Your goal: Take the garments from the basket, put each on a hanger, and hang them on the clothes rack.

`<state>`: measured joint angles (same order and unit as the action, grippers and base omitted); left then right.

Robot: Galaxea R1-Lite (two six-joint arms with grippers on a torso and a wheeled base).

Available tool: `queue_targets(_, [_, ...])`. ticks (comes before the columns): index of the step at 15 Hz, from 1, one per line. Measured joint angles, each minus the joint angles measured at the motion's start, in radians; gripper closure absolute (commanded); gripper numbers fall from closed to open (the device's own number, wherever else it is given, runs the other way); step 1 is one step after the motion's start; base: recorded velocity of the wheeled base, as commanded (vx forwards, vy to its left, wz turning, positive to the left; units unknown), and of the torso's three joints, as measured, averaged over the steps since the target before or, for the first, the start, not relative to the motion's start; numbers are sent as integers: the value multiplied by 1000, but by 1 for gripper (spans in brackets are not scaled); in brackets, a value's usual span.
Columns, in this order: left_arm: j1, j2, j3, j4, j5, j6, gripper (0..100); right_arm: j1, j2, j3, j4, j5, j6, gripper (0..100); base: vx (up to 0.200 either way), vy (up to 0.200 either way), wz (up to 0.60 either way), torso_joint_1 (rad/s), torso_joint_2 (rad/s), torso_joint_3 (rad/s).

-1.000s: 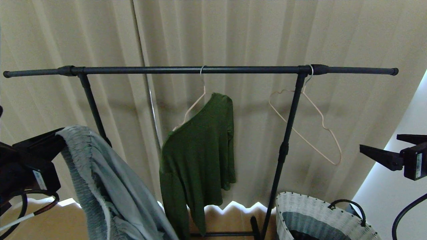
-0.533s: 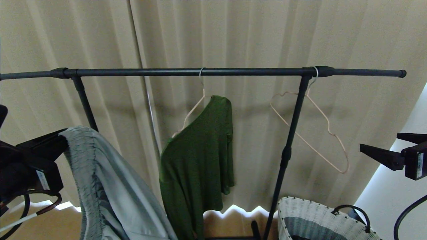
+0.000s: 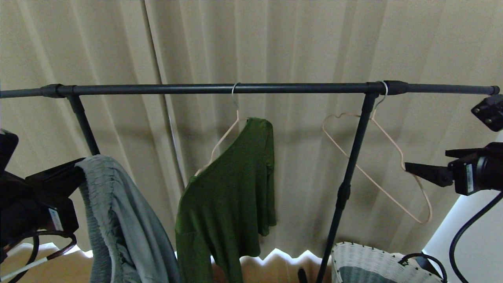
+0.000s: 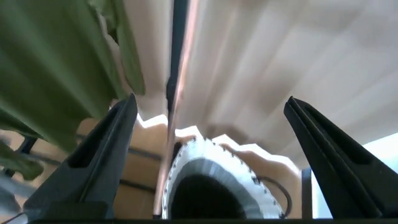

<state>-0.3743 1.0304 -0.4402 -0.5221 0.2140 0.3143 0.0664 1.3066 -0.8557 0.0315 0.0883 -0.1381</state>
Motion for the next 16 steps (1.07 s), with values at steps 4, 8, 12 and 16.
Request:
queue_targets(4, [0, -1, 1, -1, -1, 0, 100, 62, 133, -111, 57, -83, 42, 0, 0, 0, 0, 0, 0, 0])
queue_targets(8, [0, -1, 1, -2, -1, 0, 100, 106, 206, -125, 56, -96, 117, 0, 0, 0, 0, 0, 0, 0])
queue_targets(12, [0, -1, 3, -2, -1, 0, 100, 113, 230, -127, 51, -104, 117, 0, 0, 0, 0, 0, 0, 0])
queue_targets(16, [-1, -1, 7, -2, -1, 0, 100, 112, 255, -139, 39, -106, 119, 0, 0, 0, 0, 0, 0, 0])
